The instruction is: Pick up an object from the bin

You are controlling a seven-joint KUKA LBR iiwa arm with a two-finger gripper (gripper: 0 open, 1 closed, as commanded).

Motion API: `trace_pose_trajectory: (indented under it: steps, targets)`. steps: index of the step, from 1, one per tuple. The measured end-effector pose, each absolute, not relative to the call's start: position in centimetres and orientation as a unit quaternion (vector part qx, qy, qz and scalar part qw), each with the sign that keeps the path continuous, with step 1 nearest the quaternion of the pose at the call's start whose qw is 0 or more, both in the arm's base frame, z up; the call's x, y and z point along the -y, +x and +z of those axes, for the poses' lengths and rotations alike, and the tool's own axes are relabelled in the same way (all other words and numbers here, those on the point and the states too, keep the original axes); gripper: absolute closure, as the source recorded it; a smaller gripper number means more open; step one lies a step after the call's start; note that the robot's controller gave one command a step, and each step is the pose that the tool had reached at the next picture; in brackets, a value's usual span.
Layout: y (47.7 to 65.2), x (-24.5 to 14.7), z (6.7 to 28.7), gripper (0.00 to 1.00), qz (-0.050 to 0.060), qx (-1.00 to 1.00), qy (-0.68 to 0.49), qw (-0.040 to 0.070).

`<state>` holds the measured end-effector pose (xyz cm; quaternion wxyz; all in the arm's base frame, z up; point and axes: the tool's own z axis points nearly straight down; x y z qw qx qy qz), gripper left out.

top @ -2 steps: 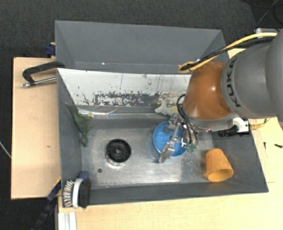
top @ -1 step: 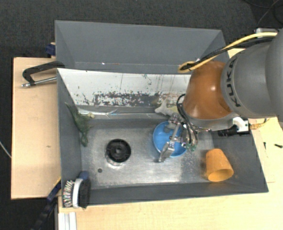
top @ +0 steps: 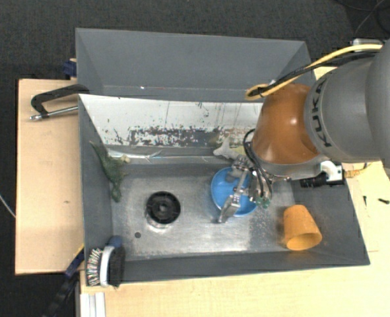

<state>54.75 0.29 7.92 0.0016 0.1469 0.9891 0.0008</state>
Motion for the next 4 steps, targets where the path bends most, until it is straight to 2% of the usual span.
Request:
trace_pose_trajectory:
  steps: [1,2,3,4]
  targets:
    - [54.8,-0.3,8.2,1.00,0.000,-0.989,0.147,0.001]
    - [55.0,-0.4,11.1,1.00,0.001,-0.989,0.146,0.003]
    - [55.1,-0.5,12.9,1.00,0.001,-0.989,0.145,0.003]
    - [55.3,-0.5,16.0,1.00,0.001,-0.989,0.145,0.004]
